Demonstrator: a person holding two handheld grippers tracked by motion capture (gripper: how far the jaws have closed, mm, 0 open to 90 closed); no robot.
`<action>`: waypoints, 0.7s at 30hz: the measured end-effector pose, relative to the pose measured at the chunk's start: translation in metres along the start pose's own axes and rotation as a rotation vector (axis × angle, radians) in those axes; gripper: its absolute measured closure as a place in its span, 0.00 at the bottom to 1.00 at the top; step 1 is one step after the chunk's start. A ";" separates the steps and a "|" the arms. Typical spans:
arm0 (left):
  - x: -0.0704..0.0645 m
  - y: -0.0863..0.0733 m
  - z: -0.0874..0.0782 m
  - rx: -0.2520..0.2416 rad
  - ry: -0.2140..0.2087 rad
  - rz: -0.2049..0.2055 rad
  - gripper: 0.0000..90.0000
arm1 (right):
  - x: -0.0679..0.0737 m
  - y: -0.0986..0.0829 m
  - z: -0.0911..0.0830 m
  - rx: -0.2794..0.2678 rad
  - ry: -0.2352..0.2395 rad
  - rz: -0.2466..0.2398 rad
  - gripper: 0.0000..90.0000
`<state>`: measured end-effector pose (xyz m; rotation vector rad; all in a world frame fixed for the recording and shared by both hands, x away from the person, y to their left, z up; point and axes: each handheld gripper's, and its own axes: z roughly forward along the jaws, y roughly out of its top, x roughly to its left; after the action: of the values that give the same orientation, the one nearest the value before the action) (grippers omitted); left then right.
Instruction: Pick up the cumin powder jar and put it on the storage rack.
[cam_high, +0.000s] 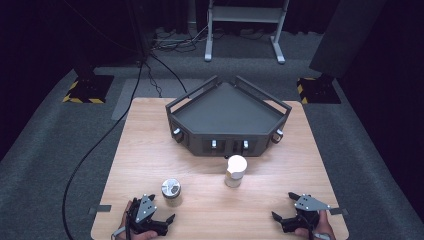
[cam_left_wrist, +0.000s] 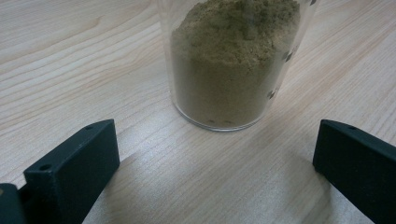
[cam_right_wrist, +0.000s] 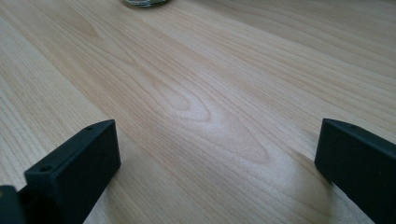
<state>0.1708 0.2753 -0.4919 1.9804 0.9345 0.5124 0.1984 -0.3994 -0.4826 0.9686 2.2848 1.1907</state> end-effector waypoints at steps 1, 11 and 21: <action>0.000 0.000 0.000 0.000 0.000 0.000 0.00 | 0.000 0.000 0.000 0.000 0.000 0.000 0.00; 0.000 0.000 0.000 0.000 0.000 0.000 0.00 | 0.000 0.000 0.000 0.000 0.002 -0.002 0.00; -0.003 0.000 0.000 0.001 0.012 -0.007 0.00 | 0.000 0.000 0.000 0.000 0.002 -0.001 0.00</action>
<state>0.1691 0.2728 -0.4917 1.9761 0.9492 0.5197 0.1986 -0.3998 -0.4826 0.9660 2.2866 1.1919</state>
